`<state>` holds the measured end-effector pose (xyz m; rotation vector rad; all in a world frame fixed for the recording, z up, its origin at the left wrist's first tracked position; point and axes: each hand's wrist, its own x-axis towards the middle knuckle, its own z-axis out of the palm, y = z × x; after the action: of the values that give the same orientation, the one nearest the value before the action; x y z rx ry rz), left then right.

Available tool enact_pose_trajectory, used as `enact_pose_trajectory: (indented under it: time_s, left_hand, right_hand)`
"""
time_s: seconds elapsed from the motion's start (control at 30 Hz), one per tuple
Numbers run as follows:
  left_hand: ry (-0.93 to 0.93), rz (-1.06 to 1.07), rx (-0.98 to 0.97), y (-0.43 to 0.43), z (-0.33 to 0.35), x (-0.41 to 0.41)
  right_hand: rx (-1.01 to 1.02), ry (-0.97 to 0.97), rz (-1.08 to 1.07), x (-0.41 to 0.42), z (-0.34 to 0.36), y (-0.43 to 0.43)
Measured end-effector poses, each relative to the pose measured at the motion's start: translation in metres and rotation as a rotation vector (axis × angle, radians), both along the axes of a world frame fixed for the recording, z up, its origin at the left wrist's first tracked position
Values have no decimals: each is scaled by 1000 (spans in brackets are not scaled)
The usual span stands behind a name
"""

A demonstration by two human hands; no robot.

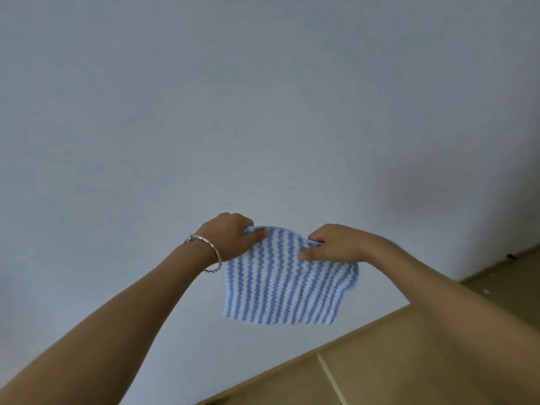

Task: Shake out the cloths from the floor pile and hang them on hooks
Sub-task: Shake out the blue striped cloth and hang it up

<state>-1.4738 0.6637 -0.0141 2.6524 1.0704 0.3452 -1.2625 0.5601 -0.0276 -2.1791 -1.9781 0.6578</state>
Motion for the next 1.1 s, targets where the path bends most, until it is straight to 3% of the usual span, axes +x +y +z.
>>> enact_pose_trajectory:
  time_s: [0.47,0.63,0.83,1.1]
  left_hand:
    - [-220,-439,-133,-202,3,337]
    - [-143,-619,-133,-260,-4,434]
    - [-66,-814,-21,-309,-21,536]
    - [-125,-1140,-19,-370,-17,689]
  right_hand:
    - [196,-83,-448,269,18,-272]
    - [175,-178,-611,338,7,-350]
    - [164,-138,-813,392,-12,-412]
    - [-16,-198,-1067,487,15,-478]
